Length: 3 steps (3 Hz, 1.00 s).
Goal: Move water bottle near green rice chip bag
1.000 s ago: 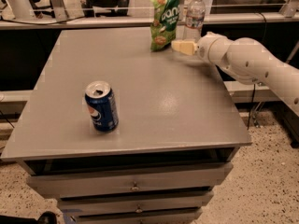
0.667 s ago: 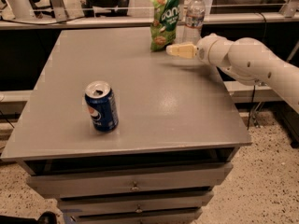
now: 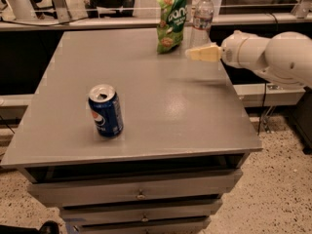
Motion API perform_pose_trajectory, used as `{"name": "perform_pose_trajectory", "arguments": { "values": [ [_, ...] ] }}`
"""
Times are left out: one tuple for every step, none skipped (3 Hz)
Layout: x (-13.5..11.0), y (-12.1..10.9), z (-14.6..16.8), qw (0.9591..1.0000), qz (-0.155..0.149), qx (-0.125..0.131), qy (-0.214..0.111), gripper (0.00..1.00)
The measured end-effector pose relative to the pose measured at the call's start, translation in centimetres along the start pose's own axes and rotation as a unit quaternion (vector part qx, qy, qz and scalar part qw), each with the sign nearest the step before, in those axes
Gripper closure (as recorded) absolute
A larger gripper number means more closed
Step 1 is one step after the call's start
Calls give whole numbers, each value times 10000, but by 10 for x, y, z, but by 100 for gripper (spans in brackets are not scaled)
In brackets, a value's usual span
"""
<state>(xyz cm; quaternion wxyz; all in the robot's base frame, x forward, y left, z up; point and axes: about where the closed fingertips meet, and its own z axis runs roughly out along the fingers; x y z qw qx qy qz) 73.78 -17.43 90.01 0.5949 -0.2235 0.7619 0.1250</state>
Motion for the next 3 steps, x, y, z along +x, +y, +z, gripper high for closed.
{"name": "perform_pose_trajectory", "arguments": {
  "values": [
    [-14, -2, -47, 9992, -76, -305, -246, 0],
    [-22, 13, -87, 9933, 77, -967, -627, 0],
    [-21, 25, -91, 9912, 69, -1182, -600, 0]
  ]
}}
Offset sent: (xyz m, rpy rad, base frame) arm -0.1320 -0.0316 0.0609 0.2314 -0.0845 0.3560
